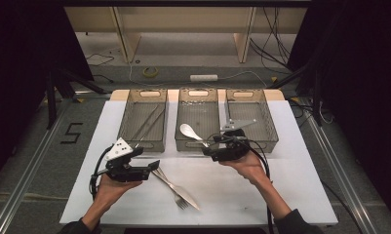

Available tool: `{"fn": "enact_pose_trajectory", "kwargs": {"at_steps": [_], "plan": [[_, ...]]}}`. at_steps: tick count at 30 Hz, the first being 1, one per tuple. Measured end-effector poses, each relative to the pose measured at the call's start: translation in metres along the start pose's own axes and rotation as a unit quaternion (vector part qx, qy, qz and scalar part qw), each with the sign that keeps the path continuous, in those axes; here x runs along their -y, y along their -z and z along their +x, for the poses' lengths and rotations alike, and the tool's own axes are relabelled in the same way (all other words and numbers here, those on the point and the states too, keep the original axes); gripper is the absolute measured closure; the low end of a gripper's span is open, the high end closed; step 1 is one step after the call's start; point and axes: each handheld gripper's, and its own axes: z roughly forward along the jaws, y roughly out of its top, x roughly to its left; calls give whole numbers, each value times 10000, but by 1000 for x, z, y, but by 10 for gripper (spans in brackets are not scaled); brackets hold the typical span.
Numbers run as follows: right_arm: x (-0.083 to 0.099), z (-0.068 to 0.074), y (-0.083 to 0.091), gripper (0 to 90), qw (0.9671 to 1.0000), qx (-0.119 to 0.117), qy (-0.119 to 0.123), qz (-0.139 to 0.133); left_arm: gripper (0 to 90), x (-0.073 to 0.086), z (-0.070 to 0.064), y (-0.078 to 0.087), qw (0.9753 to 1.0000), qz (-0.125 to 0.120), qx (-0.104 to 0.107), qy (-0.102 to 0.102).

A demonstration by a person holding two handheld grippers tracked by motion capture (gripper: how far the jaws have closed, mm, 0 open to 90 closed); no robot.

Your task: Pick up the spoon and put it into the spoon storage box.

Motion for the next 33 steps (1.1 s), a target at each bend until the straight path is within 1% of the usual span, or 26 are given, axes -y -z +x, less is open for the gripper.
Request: {"fn": "enact_pose_trajectory", "kwargs": {"at_steps": [1, 3, 7, 10, 15, 20, 24, 26, 30, 33], "plan": [[3, 0, 2, 345, 10000, 10, -38, -59, 196, 0, 0, -1, 10000, 19, 10, -16], [13, 0, 5, 345, 9997, -88, -153, -192, 196, 0, 1, -3, 10000, 79, 2, -46], [29, 5, 14, 331, 9995, -46, -121, -298, 196, -1, 2, -5, 9999, 112, 6, -15], [38, 5, 23, 329, 9989, -40, -179, -440, 197, -1, 3, -5, 9999, 133, -14, -52], [53, 3, 42, 319, 9971, 76, -262, -713, 197, -2, 4, -7, 9999, 140, -1, -38], [66, 0, 58, 313, 9951, 175, -402, -886, 197, -3, 3, -10, 9998, 205, 28, -70], [74, -1, 63, 308, 9945, 216, -456, -915, 197, -4, 2, -13, 9996, 262, 18, -103], [77, -2, 63, 301, 9947, 185, -487, -882, 197, -5, 2, -14, 9996, 265, 14, -120], [80, -1, 65, 285, 9949, 209, -507, -848, 197, -6, 2, -17, 9995, 281, -8, -109], [83, -1, 66, 276, 9951, 216, -494, -826, 197, -7, 3, -20, 9994, 323, -20, -139]]}}
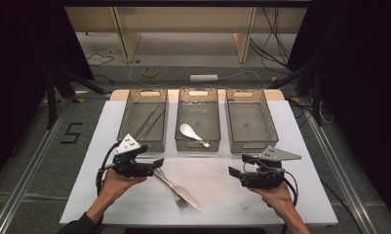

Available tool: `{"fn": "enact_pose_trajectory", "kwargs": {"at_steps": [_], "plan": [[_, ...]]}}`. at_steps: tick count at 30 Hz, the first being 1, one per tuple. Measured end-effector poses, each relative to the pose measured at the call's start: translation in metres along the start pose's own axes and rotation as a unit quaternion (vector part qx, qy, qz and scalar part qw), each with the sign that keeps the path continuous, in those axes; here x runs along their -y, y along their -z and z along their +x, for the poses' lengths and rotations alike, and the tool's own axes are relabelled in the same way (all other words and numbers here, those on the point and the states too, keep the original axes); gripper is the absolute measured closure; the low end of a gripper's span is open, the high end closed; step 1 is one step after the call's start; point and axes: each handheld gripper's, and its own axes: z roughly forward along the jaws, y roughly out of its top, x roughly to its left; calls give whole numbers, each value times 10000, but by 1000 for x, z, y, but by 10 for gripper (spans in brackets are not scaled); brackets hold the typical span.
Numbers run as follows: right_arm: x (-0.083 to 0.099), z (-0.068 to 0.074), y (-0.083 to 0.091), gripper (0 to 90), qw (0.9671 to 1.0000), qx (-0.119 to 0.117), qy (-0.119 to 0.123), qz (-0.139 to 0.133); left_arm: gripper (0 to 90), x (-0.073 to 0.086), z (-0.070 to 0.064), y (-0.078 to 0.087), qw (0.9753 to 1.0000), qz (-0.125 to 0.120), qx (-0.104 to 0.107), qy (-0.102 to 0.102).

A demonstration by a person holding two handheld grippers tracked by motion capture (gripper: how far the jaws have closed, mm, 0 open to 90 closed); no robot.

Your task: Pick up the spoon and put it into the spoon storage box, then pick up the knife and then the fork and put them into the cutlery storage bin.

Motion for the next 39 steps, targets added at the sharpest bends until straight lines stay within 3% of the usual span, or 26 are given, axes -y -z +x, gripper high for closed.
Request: {"fn": "enact_pose_trajectory", "kwargs": {"at_steps": [16, 31, 36, 39], "plan": [[10, 3, 7, 246, 10000, 4, -36, 62, 199, -5, 3, -19, 9996, 277, 46, -88], [12, 4, 5, 244, 9999, -21, -11, 108, 207, -7, 4, -36, 9977, 595, -44, -323], [12, 5, 3, 243, 9999, -43, 6, 136, 284, -6, 4, -40, 9964, 733, 25, -433], [12, 4, 3, 243, 9999, -35, 6, 137, 401, -6, 4, -42, 9951, 860, 56, -491]]}}
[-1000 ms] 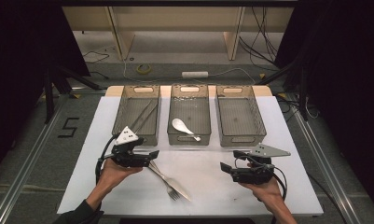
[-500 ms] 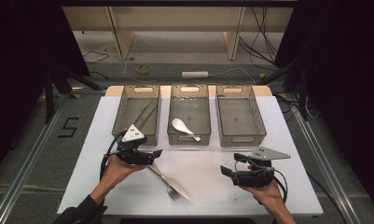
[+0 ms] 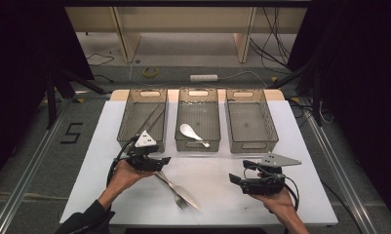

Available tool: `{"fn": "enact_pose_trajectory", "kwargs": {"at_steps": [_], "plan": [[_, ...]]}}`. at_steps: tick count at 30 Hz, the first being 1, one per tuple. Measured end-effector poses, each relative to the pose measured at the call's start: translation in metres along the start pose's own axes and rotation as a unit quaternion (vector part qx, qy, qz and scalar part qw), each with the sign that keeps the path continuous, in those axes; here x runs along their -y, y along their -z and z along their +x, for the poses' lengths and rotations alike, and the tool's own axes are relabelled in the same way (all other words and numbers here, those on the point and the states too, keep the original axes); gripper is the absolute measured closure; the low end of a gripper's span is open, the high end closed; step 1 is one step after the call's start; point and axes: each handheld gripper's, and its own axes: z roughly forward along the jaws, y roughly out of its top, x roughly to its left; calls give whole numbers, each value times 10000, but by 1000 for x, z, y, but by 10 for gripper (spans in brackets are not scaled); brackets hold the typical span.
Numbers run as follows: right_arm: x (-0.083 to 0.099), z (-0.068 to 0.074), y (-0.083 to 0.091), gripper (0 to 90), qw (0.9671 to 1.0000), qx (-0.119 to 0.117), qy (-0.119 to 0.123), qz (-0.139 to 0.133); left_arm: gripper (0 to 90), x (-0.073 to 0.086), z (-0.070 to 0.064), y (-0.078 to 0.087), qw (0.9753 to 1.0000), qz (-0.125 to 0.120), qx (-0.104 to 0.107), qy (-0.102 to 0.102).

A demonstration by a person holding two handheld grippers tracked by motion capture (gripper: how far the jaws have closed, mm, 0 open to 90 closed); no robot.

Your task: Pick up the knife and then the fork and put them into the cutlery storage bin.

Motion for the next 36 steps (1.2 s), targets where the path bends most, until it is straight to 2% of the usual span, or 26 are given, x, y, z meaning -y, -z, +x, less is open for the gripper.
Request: {"fn": "enact_pose_trajectory", "kwargs": {"at_steps": [5, 8, 13, 17, 22, 27, 36], "plan": [[0, 0, 0, 243, 10000, 8, 0, 5, 618, 1, 0, -3, 9994, 328, 29, -108], [-1, 0, -1, 244, 10000, 4, 2, 3, 704, 4, -1, -5, 9980, 581, 27, -236], [-1, 2, -3, 244, 10000, -10, 11, 43, 816, 7, 1, -7, 9957, 882, 72, -274], [-1, 3, -2, 247, 10000, -8, 33, 34, 851, 10, 1, -9, 9947, 956, 124, -349], [-2, 4, -4, 247, 9999, -27, 73, 64, 882, 14, 3, -12, 9929, 1123, 94, -377], [-2, 5, -4, 248, 10000, -19, 69, 62, 886, 17, 4, -15, 9900, 1338, 28, -437], [-2, 5, -4, 247, 10000, -18, 73, 58, 886, 18, 5, -17, 9879, 1481, 67, -460]]}}
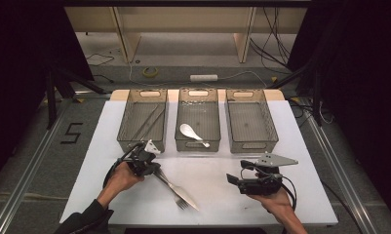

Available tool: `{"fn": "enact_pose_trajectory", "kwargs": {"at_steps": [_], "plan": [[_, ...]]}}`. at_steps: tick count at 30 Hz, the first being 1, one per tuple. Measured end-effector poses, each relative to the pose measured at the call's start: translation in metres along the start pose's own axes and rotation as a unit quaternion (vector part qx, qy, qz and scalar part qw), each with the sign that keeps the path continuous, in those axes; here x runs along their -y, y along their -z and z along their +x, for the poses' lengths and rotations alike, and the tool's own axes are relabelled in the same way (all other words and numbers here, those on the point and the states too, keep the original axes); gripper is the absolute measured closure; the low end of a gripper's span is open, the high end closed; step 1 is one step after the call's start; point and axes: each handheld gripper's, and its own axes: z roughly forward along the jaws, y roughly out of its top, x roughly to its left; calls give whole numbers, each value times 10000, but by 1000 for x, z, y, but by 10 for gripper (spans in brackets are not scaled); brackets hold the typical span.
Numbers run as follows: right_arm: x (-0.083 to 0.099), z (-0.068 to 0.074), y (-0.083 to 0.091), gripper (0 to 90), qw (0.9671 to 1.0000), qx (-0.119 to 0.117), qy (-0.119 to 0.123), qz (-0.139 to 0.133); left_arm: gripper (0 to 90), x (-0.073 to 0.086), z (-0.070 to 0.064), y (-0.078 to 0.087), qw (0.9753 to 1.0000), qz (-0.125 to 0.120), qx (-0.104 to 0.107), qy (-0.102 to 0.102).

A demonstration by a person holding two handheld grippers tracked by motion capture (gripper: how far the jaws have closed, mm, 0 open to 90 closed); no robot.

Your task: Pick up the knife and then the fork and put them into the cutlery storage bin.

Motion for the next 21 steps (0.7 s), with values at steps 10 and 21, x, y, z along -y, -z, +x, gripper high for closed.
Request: {"fn": "enact_pose_trajectory", "kwargs": {"at_steps": [10, 21], "plan": [[0, 1, 1, 249, 10000, 15, 27, 2, 884, 2, -5, -1, 9989, 441, -93, -141], [0, 1, 1, 250, 10000, 31, 44, 12, 881, 11, -13, 10, 9958, 889, 5, -198]]}}
